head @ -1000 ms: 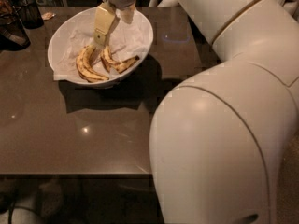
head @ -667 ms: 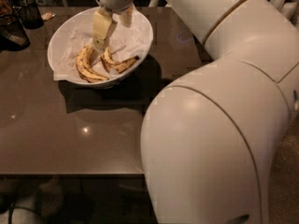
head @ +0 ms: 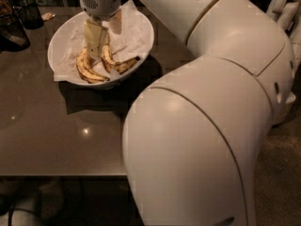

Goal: Pick banana from white bowl

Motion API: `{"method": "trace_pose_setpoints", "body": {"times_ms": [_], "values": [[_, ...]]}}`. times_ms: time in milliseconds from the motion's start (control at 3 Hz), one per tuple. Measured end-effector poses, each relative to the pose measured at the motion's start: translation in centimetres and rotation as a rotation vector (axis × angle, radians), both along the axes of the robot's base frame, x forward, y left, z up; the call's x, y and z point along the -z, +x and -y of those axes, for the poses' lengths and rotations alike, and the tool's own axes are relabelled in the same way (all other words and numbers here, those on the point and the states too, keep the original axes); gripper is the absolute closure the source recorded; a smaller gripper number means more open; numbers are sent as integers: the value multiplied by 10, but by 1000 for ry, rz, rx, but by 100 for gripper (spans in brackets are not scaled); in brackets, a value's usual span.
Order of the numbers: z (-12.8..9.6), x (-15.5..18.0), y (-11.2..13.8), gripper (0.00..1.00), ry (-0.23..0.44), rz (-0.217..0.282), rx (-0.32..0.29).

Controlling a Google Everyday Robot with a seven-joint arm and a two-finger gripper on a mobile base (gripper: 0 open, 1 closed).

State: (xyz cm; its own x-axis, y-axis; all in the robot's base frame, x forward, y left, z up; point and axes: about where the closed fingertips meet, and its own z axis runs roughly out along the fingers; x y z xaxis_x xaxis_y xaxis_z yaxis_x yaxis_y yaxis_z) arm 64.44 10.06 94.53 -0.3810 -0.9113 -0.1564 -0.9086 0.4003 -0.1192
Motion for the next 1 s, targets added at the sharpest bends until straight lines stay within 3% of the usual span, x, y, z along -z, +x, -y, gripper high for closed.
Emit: {"method": "trace_pose_setpoints", "body": {"times_ms": [1000], "values": [[-11,18,6,36,4,-42,-27]]}}
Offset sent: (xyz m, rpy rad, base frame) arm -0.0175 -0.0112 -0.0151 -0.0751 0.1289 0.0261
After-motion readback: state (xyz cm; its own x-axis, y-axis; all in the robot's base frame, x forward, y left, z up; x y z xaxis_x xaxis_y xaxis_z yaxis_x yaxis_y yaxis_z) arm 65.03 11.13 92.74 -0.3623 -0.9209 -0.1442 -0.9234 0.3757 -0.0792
